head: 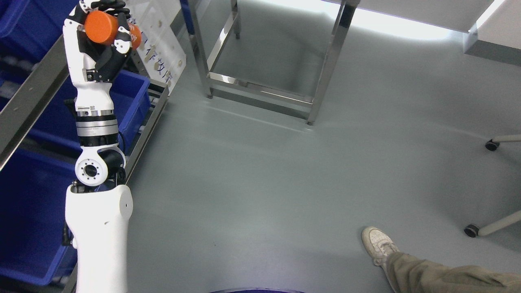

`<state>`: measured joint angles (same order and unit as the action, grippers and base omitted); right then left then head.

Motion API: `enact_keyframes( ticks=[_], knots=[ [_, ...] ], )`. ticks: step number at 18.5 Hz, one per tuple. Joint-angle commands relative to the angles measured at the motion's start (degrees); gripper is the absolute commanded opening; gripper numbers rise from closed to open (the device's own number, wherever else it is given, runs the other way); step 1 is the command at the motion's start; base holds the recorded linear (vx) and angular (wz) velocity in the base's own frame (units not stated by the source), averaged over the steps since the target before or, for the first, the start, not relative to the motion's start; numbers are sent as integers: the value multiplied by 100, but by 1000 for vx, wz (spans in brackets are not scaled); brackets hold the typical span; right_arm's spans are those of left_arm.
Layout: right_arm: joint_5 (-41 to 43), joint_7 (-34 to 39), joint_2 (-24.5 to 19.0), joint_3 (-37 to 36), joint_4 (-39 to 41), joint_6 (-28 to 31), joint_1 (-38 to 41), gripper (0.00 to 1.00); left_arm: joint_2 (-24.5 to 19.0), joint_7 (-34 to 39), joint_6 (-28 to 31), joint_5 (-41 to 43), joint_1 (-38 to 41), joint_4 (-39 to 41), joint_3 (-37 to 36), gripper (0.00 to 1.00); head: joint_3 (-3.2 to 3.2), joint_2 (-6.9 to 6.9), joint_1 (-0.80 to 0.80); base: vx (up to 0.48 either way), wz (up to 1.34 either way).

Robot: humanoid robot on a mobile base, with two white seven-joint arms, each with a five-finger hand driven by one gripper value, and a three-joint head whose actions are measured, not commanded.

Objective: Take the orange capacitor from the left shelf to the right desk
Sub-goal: 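Hold the capacitor in the left hand while turning toward the steel table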

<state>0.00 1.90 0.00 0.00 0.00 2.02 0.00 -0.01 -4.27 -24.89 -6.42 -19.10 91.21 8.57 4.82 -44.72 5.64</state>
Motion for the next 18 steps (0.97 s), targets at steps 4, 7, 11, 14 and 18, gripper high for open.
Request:
enact_keyframes(
  ticks=[4,7,11,14,18],
  knots=[
    [0,-5,100,-61,193,9,79,100,-99,-4,20,0,-102,2,-4,6,0,0,0,337,-401],
    [0,-5,100,-61,193,9,79,100,-99,-4,29,0,-102,2,-4,6,0,-1,0,411,-249],
    [0,-5,100,-61,193,9,79,100,-99,-12,20,0,-94,2,-31,6,0,-1,0,449,-135],
    [0,-5,100,-61,193,9,79,100,-99,-12,37,0,-111,2,-74,6,0,-1,0,506,-117],
    [0,-5,100,-61,193,9,79,100,-99,-12,309,0,-278,2,-171,6,0,-1,0,501,-119]
  ],
)
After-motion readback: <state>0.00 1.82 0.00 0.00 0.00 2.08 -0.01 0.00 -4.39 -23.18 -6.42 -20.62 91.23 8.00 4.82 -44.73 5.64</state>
